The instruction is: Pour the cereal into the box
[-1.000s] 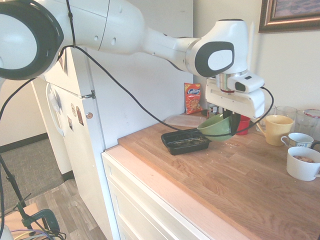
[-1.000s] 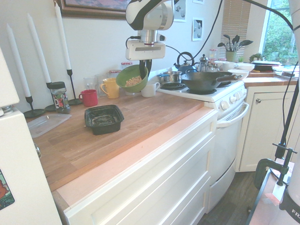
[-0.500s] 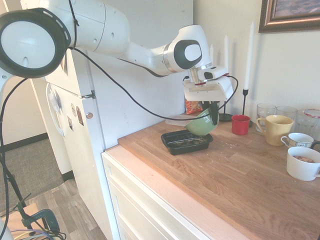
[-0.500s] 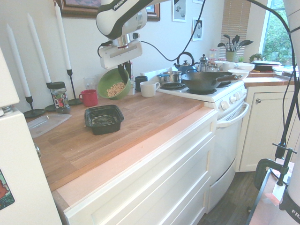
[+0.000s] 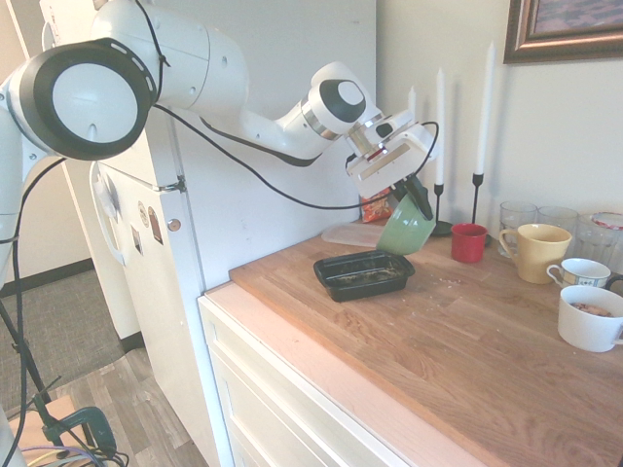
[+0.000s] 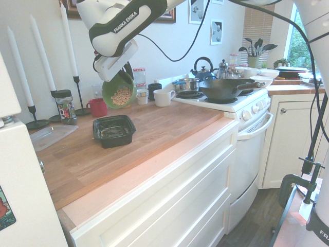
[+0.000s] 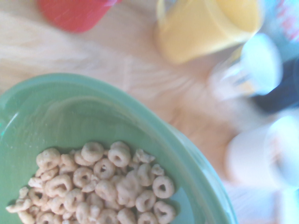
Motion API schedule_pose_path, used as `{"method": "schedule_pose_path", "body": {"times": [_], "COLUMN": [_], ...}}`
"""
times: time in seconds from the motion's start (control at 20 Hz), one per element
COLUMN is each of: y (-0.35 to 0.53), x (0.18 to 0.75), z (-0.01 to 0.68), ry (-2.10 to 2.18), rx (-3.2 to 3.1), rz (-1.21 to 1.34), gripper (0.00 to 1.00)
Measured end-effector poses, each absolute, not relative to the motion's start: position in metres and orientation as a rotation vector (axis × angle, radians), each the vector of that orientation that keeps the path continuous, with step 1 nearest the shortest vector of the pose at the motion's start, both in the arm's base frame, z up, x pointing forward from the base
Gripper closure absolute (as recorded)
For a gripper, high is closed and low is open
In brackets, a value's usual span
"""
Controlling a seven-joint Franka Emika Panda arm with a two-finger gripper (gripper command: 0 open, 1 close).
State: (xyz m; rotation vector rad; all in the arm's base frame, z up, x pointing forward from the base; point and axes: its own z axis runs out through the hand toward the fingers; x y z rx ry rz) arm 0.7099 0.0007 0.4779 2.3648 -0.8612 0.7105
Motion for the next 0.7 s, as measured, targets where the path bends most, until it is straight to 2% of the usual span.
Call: {"method": "schedule_pose_path", "body": {"times": [0.7], "y": [0.086], "x": [0.717], "z": [0.428], "ry": [-0.460], "rx": [2.100], "rz": [0.972], "gripper": [1.00]}}
